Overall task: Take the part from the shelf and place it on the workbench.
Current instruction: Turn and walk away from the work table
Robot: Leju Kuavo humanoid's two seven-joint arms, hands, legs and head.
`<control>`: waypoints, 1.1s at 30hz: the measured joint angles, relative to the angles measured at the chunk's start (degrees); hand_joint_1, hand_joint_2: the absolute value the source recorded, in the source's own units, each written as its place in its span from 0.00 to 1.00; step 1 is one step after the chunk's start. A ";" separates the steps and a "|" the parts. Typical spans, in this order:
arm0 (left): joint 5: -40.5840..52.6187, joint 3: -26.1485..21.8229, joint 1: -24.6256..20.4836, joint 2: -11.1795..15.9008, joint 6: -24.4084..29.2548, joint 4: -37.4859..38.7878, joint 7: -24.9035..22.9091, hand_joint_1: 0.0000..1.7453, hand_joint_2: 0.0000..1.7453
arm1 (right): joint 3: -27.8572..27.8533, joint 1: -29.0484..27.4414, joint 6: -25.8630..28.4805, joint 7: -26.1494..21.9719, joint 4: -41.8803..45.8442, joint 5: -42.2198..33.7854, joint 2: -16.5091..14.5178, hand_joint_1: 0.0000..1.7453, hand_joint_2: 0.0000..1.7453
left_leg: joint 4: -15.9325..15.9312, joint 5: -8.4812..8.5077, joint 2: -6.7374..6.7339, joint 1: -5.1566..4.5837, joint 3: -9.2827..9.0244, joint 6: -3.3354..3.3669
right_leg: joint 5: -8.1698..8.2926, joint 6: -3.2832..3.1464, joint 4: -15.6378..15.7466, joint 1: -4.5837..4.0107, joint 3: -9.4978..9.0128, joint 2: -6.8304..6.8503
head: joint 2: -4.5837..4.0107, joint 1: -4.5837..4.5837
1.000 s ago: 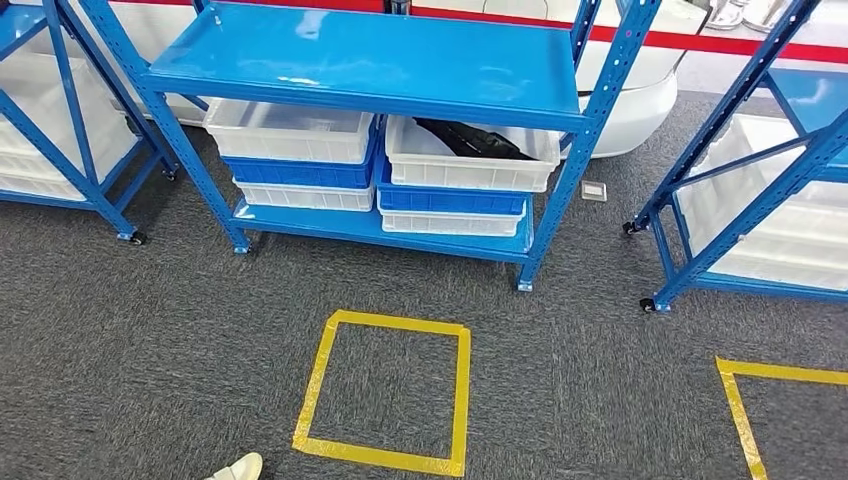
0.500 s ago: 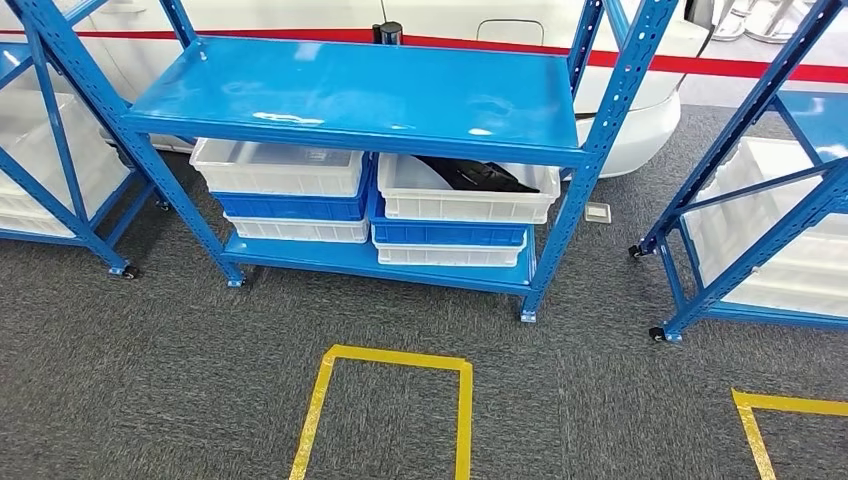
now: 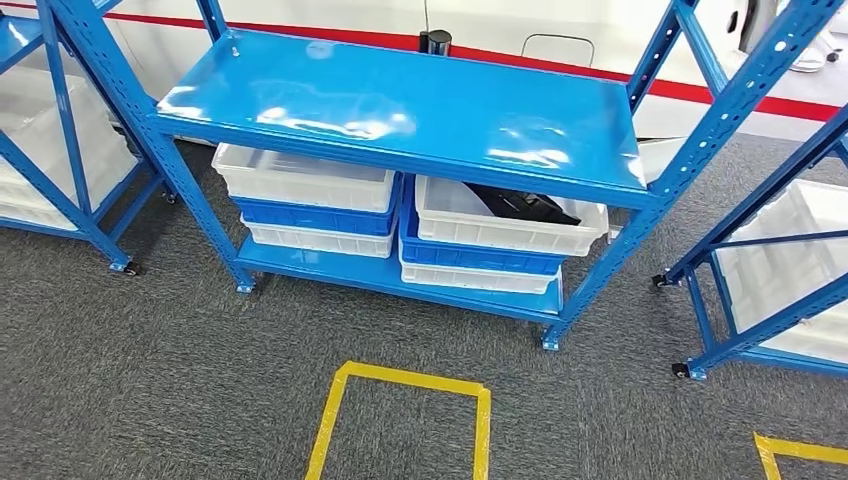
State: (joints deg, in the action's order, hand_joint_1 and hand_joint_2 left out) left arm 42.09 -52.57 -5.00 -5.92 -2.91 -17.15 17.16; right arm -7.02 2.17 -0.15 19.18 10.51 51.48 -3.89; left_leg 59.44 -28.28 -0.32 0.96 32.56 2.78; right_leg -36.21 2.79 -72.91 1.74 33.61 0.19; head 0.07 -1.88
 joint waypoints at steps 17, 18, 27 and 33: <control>0.60 -0.81 -0.56 -0.66 -0.04 -0.49 -0.16 0.00 0.00 | -0.46 -0.35 0.05 -0.44 -0.14 0.98 0.05 0.00 0.00 | 13.02 -8.55 0.75 -0.44 4.82 -2.83 | 7.50 -5.45 15.97 -2.36 -4.65 -1.32 | 0.00 -0.01; 0.60 -0.85 -0.47 -0.60 -0.04 -0.50 -0.16 0.00 0.00 | -0.46 -0.49 0.05 -0.44 -0.15 0.97 0.03 0.00 0.00 | 11.75 -8.86 0.62 -0.11 5.48 -3.27 | 6.79 -5.13 15.96 -2.10 -5.50 -1.37 | 0.00 0.00; 1.61 -1.10 -0.63 -0.45 -0.11 -0.86 -1.18 0.00 0.50 | -0.59 -0.01 0.28 -0.64 -0.11 1.02 0.01 0.00 0.25 | 0.07 2.86 0.19 0.27 2.29 -1.81 | 2.10 -1.91 15.71 -1.38 -9.26 -1.12 | 0.00 -0.08; 3.88 -1.38 -0.38 -0.36 1.46 -0.87 -4.83 0.00 0.50 | -3.87 -0.09 2.97 -2.67 -0.07 -3.15 0.00 0.00 1.00 | -0.79 1.28 0.22 0.56 0.43 -0.82 | -1.29 -0.89 -1.44 -0.82 3.10 -0.71 | 0.00 0.56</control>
State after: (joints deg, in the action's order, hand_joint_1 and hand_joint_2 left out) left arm 45.97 -53.95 -5.38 -6.28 -1.44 -18.03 12.33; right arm -10.88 2.08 2.82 16.51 10.45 48.33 -3.89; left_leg 58.65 -27.00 -0.09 1.51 32.99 1.96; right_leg -37.50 1.90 -74.35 0.92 36.72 -0.52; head 0.07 -1.32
